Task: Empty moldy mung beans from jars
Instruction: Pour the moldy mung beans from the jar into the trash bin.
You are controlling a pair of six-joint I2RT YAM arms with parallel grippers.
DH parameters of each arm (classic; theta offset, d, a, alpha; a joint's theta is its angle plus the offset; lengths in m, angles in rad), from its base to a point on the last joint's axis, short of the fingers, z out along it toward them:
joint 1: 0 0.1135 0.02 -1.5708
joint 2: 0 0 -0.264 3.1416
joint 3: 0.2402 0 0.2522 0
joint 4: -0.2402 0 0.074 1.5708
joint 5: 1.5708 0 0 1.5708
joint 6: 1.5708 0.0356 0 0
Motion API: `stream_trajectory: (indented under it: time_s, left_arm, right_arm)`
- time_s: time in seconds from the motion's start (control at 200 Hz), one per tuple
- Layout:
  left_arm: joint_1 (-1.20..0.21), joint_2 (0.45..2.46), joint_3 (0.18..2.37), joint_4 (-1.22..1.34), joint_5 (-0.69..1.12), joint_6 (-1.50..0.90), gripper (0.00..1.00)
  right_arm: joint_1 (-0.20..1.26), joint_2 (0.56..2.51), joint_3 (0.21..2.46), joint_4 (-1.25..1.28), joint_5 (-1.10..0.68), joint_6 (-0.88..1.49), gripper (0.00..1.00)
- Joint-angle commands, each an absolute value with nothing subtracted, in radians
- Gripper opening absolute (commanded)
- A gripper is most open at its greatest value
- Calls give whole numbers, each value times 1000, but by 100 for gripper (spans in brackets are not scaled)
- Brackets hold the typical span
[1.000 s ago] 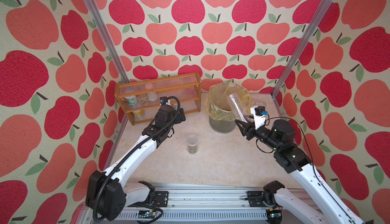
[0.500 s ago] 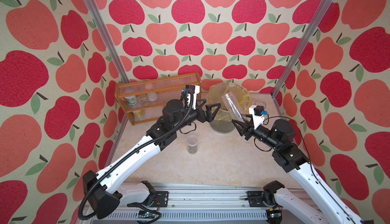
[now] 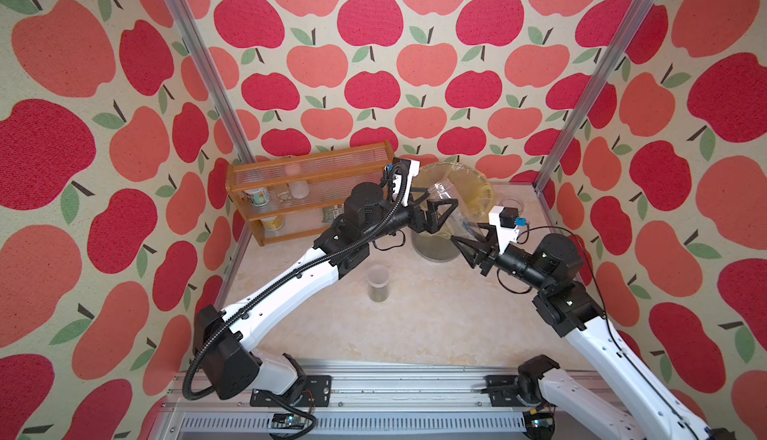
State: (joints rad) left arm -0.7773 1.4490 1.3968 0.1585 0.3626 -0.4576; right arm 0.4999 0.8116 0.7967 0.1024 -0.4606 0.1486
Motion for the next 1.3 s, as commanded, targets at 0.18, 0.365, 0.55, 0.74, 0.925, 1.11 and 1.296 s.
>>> stream_trajectory:
  time_s: [0.18, 0.365, 0.55, 0.74, 0.925, 1.11, 1.296]
  left_arm:
    - [-777, 1556, 1511, 121, 461, -464, 78]
    - [-778, 1553, 1514, 96, 447, -442, 54]
    - [-778, 1531, 1503, 98, 387, -443, 50]
    - [-765, 1526, 1505, 107, 358, -463, 45]
    - [-711, 1488, 1471, 156, 366, -530, 42]
    - [-639, 1450, 1429, 204, 410, -613, 36]
    - [-568, 1420, 1398, 271, 436, -738, 36]
  right_arm:
    - [499, 810, 813, 120, -485, 120, 40]
    - [497, 827, 824, 127, -467, 120, 41]
    - [499, 844, 812, 170, -424, 143, 45]
    - [499, 855, 788, 224, -408, 152, 63]
    - [495, 810, 704, 360, -373, 153, 76]
    - [495, 796, 673, 454, -401, 163, 78]
    - [494, 795, 643, 565, -441, 154, 80]
